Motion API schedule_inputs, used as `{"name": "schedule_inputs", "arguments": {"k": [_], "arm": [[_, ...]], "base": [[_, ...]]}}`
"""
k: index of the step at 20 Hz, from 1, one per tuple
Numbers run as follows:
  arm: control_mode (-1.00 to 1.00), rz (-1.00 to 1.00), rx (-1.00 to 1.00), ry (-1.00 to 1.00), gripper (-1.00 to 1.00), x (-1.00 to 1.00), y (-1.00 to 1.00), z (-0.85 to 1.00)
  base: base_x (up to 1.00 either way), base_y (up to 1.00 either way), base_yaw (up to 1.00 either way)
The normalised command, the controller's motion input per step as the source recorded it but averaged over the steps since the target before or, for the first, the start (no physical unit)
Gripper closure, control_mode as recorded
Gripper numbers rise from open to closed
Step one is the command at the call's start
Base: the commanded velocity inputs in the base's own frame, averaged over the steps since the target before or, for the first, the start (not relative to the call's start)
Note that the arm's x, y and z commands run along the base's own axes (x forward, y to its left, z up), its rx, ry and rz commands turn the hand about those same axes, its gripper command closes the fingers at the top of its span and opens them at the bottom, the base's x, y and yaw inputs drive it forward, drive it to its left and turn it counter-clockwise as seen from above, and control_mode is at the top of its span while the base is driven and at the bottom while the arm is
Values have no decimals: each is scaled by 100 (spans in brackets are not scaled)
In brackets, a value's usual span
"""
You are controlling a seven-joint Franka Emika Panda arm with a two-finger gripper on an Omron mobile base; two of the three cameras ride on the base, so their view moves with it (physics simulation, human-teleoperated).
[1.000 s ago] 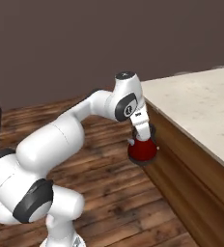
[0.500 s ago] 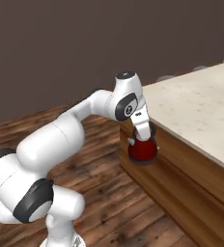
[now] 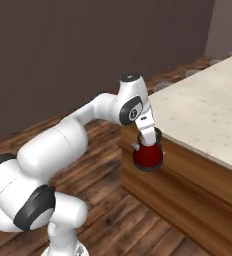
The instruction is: The kettle is done boiling. Turn off the stove, then wait for 300 timesteps before moving the kettle to the dining table.
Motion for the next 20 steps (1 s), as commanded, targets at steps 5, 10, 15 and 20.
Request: {"name": "schedule_inputs", "arguments": {"k": [5, 10, 15, 20], "arm": [[100, 0, 0, 0, 100, 0, 0, 0], [100, 0, 0, 0, 100, 0, 0, 0], [100, 0, 0, 0, 100, 0, 0, 0], [100, 0, 0, 0, 100, 0, 0, 0]], "base": [[66, 92, -37], [65, 91, -37], [64, 91, -38], [64, 89, -38]]}}
